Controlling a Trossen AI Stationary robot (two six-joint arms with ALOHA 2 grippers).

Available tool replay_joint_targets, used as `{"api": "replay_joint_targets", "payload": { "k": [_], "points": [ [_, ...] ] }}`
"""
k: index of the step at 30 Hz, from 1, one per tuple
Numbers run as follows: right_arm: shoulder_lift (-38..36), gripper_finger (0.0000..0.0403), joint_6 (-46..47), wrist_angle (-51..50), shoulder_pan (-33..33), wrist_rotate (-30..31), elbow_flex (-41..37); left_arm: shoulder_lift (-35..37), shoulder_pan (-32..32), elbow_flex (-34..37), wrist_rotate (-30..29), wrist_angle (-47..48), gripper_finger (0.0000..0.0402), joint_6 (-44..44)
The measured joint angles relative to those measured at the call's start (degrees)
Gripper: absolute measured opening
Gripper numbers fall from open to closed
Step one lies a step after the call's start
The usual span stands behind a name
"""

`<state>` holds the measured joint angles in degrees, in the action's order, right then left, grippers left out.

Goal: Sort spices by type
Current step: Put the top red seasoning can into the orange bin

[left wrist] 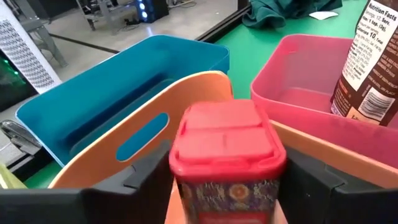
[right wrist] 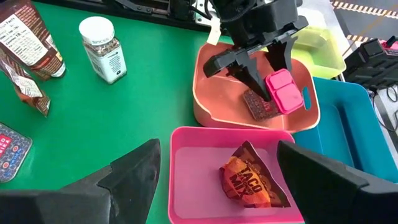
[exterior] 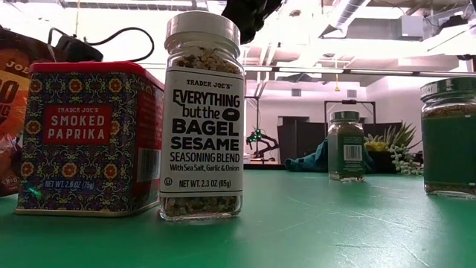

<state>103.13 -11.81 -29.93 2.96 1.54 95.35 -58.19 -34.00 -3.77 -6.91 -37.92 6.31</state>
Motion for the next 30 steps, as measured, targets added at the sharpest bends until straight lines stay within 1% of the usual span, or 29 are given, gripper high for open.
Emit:
{"api": "replay_joint_targets", "payload": {
  "k": [5,15,23,28,30],
  "points": [
    [0.0,0.0345,0.2,0.0,0.0,0.0,0.0,0.0,0.0,-0.4,0.0,0.3,0.0254,-0.1],
    [0.0,0.0345,0.9,-1.1,0.0,0.0,0.0,0.1,0.0,-2.9,0.5,3.6,0.0257,4.9],
    [0.0,0.0345,0.9,-0.9,0.0,0.0,0.0,0.1,0.0,-7.5,0.8,13.4,0.0252,8.9],
    [0.0,0.0345,1.3,-0.8,0.0,0.0,0.0,0.1,0.0,-11.8,5.6,21.3,0.0243,11.0],
    [0.0,0.0345,1.3,-0.7,-0.3,0.0,0.0,0.1,0.0,-13.4,6.5,24.2,0.0239,11.5]
  ]
}}
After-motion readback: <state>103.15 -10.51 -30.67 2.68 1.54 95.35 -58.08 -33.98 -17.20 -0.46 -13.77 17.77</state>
